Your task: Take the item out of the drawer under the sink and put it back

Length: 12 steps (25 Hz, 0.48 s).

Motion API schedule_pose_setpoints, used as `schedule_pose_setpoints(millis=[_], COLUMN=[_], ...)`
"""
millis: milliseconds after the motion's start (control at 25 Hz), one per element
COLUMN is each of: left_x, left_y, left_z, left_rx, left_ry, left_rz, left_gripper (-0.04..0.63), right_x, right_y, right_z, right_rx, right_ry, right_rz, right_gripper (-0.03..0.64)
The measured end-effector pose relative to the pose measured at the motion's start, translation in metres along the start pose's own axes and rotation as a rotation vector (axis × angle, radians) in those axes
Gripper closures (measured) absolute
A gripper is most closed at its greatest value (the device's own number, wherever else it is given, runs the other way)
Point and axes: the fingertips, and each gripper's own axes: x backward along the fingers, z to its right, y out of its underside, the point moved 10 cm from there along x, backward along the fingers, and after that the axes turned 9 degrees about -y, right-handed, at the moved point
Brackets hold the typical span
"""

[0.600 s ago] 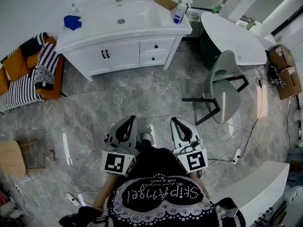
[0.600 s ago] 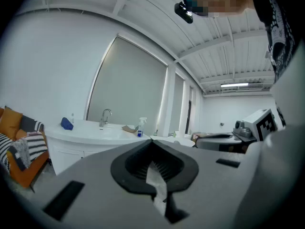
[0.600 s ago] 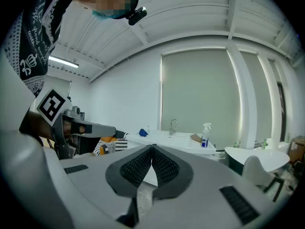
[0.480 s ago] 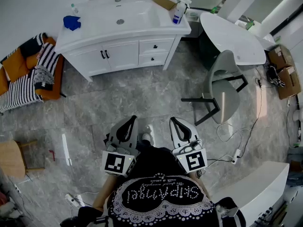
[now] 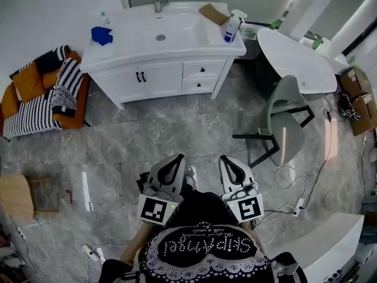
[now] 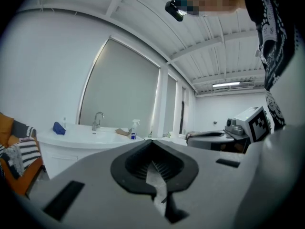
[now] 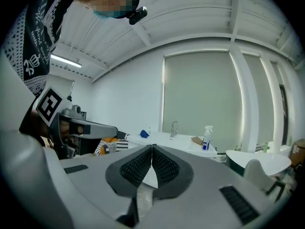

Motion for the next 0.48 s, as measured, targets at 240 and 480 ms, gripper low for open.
schedule_pose_setpoints(millis=[240, 480], left_x=[-0.009, -0.032], left_y=[0.002, 0.005], left_z=[-0.010, -0.039], left_rx=[0.022, 0.039], left_ry=[0.044, 0.057], left_rz=[-0.026, -0.078], left_gripper=[0.591, 0.591], right_x=[-0.008, -0.043], right_y=[-0.001, -0.002], right_z=[-0.003, 0.006], right_rx=[-0.046, -0.065], right_ry=[-0.034, -0.011], right_rz=[0.095, 0.106], right_gripper=[0.597, 0.597])
